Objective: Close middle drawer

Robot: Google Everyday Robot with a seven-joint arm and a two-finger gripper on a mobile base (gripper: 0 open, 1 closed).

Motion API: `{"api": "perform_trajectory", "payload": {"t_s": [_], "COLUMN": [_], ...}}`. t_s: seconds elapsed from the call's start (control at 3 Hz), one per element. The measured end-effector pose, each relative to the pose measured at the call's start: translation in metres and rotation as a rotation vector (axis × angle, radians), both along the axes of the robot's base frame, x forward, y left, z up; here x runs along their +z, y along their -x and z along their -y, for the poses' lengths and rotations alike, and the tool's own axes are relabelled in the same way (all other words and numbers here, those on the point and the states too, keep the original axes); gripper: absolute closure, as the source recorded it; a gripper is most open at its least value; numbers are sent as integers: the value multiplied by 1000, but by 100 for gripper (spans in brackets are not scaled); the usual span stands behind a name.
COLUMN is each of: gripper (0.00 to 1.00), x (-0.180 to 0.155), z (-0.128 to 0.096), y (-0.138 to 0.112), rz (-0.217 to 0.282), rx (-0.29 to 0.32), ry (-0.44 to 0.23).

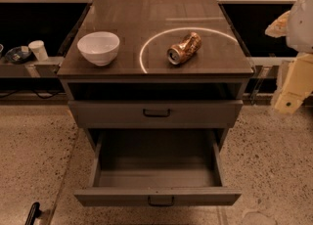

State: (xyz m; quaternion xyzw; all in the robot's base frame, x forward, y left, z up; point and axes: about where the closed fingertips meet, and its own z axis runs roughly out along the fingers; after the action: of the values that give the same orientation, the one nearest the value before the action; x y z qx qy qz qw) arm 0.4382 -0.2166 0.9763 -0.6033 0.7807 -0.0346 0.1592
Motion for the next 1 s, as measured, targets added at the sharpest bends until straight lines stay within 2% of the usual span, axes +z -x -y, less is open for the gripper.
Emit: {"api": "perform_trajectory", "payload": {"t_s": [0.33,0.67,1.0], "gripper": [0,0,0], "x": [0,-13,-68], "z": [0,-3,-12], "y": [0,-2,0], "rz": [0,-12,-42], "rx": [0,19,42], "ry": [0,-57,-229]}}
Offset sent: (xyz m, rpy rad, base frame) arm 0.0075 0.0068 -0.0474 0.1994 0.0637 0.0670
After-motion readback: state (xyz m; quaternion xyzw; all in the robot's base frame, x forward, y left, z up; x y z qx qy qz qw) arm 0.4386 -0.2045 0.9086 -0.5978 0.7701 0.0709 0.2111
